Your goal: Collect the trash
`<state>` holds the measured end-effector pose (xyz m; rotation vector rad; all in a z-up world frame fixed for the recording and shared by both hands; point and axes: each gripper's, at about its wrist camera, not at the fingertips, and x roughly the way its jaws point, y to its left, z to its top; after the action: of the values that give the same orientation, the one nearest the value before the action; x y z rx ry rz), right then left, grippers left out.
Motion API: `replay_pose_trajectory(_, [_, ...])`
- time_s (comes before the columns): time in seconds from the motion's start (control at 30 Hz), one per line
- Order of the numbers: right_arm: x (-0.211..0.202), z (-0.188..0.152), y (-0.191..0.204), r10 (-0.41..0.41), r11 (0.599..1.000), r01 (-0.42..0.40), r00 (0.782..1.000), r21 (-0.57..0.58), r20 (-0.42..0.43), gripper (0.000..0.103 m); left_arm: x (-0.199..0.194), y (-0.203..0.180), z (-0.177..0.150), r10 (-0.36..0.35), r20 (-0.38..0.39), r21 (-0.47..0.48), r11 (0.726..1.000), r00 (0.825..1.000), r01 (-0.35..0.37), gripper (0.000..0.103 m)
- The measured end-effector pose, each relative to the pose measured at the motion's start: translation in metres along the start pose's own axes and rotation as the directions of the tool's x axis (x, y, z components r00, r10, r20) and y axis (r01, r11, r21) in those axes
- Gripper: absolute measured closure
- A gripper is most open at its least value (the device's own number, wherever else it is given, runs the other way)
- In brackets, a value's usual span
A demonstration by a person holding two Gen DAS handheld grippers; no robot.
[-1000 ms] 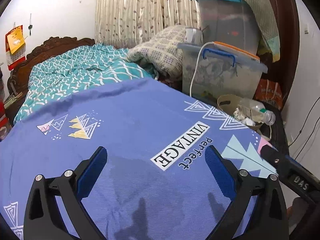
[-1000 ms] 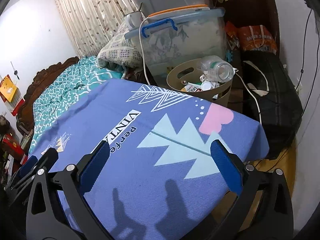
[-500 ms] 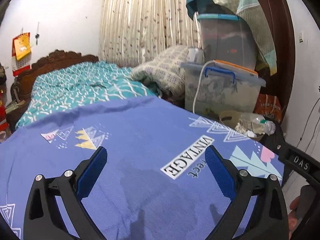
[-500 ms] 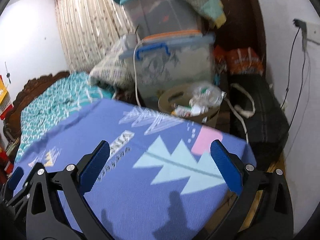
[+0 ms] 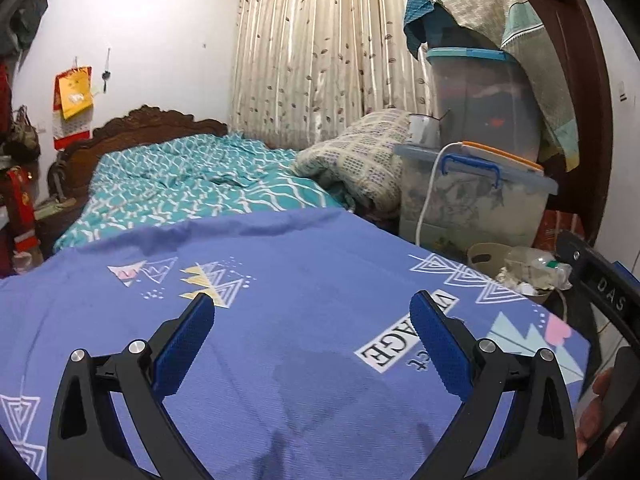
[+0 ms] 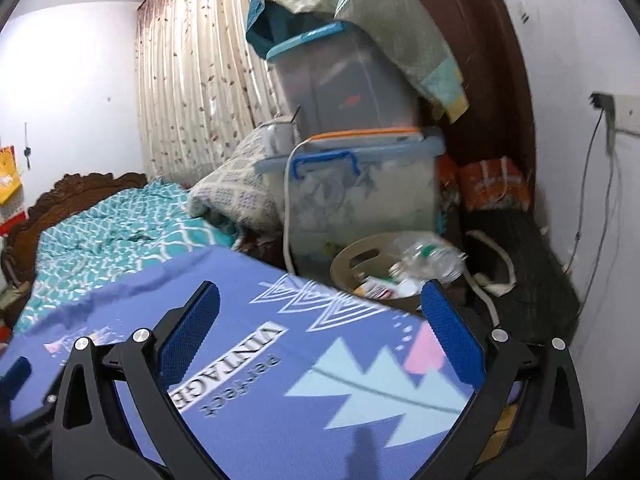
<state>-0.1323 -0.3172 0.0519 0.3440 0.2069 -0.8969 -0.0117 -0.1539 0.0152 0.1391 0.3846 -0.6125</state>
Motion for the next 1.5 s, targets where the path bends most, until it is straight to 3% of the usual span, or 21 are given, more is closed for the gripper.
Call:
replay_pose_trajectory(0.17, [0.003, -0.014, 0.005, 0.062, 0.998, -0.062, 0.993, 0.002, -0.100, 0.003, 0.008, 0.006, -0.001, -0.022, -0.065, -0.017, 1.000, 0.998, 0.021, 0.009])
replay_pose_trajectory(0.37, [0.009, -0.028, -0.026, 0.087, 0.996, -0.076, 0.968, 0.055, -0.235, 0.003, 0.012, 0.005, -0.002, -0.043, -0.094, -0.007, 0.999, 0.995, 0.043, 0.009])
replay_pose_trajectory(0.6, [-0.001, -0.013, -0.045, 0.109, 0.993, -0.093, 0.952, 0.069, -0.287, 0.003, 0.003, -0.016, 0.006, -0.049, -0.122, 0.075, 0.995, 0.991, 0.058, 0.009])
replay_pose_trajectory(1.07, [-0.043, 0.021, -0.048, 0.162, 0.986, -0.147, 0.964, 0.083, -0.211, 0.003, -0.035, -0.027, 0.064, -0.080, -0.104, 0.115, 0.989, 0.991, 0.092, 0.009])
replay_pose_trajectory(1.5, [-0.045, 0.020, -0.053, 0.173, 0.983, -0.156, 0.966, 0.100, -0.190, 0.003, -0.047, -0.047, 0.071, -0.053, -0.085, 0.181, 0.981, 0.995, 0.068, 0.009])
